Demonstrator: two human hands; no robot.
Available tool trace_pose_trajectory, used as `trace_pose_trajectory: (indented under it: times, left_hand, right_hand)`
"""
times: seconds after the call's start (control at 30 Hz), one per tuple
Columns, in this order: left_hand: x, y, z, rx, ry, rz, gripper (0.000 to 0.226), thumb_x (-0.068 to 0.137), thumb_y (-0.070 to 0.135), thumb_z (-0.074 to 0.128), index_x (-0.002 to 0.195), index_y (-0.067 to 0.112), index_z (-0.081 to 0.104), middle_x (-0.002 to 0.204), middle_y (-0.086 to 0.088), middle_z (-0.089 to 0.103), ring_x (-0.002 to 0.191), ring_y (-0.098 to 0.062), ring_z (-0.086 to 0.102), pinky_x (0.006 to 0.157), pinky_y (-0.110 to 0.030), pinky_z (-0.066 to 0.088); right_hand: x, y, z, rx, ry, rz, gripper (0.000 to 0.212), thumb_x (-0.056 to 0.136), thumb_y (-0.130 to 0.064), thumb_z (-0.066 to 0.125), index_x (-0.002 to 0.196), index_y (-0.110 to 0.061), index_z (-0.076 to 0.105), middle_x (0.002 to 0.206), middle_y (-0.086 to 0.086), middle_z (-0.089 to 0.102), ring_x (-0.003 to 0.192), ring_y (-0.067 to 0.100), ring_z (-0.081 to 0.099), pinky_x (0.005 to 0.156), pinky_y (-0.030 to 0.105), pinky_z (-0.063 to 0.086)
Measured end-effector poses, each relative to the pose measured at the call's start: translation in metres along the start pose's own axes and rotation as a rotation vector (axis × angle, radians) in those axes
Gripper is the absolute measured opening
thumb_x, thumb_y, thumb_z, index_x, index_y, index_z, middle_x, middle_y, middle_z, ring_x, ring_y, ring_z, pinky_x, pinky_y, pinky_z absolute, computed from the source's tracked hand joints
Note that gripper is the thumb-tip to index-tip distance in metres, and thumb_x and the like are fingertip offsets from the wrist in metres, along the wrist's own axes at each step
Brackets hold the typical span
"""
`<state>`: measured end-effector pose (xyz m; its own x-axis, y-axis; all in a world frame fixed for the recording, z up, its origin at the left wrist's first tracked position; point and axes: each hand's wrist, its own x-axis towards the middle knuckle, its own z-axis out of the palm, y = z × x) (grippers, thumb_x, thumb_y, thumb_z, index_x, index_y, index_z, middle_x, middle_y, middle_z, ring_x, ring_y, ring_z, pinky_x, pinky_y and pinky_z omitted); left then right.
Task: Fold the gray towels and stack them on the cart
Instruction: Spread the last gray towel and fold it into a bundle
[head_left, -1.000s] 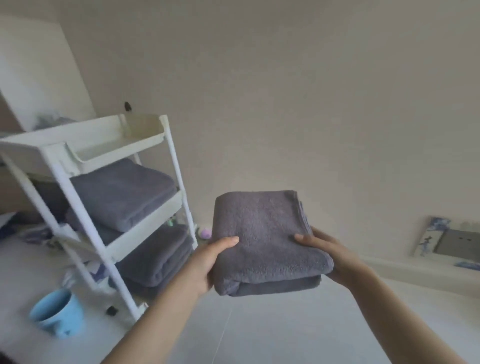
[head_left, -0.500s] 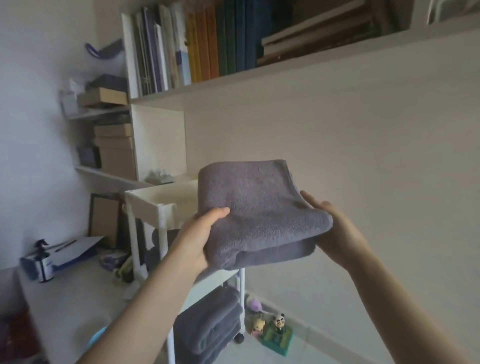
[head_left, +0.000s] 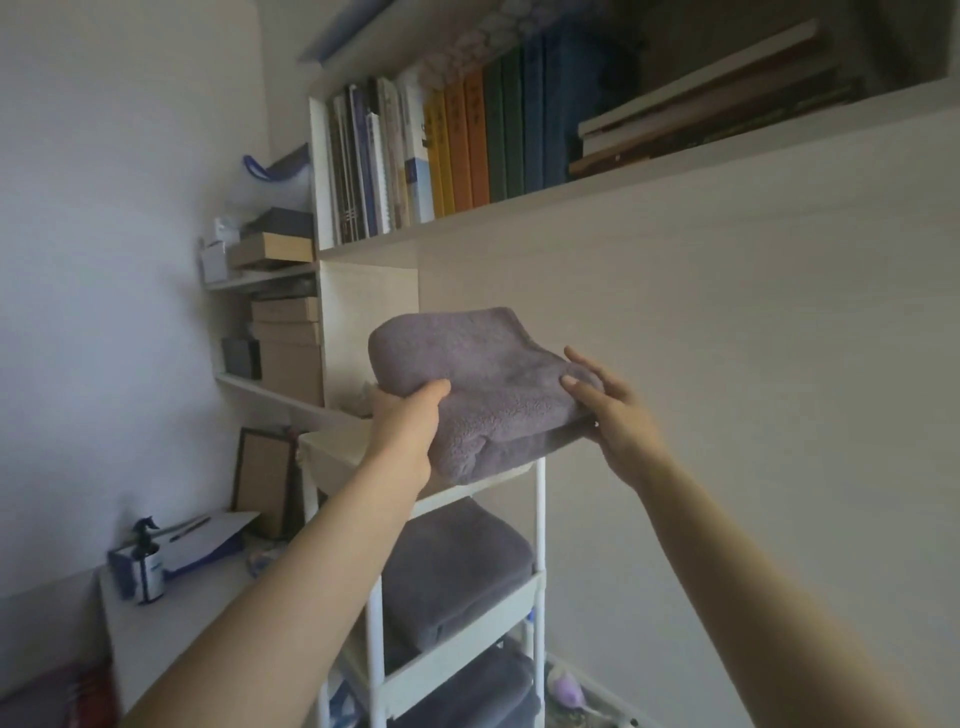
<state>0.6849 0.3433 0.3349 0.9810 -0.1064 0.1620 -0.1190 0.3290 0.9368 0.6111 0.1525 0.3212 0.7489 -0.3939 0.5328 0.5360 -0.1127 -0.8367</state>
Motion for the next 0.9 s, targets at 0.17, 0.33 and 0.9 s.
trace_pose_trajectory:
  times: [0.17, 0.33, 0.9]
  left_hand:
    - [0.025, 0.01, -0.007, 0.659, -0.063, 0.127, 0.085, 0.091, 0.03, 0.06, 0.15, 0.039, -0.001, 0.154, -0.016, 0.018, 0.128, -0.038, 0.041, 0.103, -0.046, 0.04]
    - [0.046, 0.002, -0.03, 0.931, -0.125, 0.081, 0.08, 0.089, 0.044, 0.057, 0.15, 0.038, 0.006, 0.157, -0.016, 0.007, 0.13, -0.038, 0.039, 0.102, -0.043, 0.043]
    - [0.075, -0.013, -0.035, 1.407, -0.338, 0.209, 0.065, 0.092, 0.059, 0.023, 0.144, 0.023, 0.037, 0.148, -0.006, 0.037, 0.134, -0.026, 0.035, 0.109, -0.039, 0.027]
  right_hand:
    - [0.03, 0.029, 0.015, -0.048, 0.073, -0.07, 0.034, 0.086, -0.009, 0.064, 0.116, -0.023, 0.062, 0.11, -0.011, 0.061, 0.115, 0.015, 0.055, 0.103, 0.033, 0.043]
    - [0.042, 0.056, 0.026, -0.15, -0.001, -0.037, 0.032, 0.087, -0.008, 0.062, 0.118, -0.016, 0.062, 0.106, -0.014, 0.061, 0.112, 0.012, 0.054, 0.102, 0.027, 0.042]
    - [0.029, 0.065, 0.041, -1.252, 0.179, -0.355, 0.037, 0.095, -0.046, 0.033, 0.115, -0.037, 0.064, 0.122, -0.011, 0.061, 0.109, 0.024, 0.047, 0.091, 0.032, 0.032]
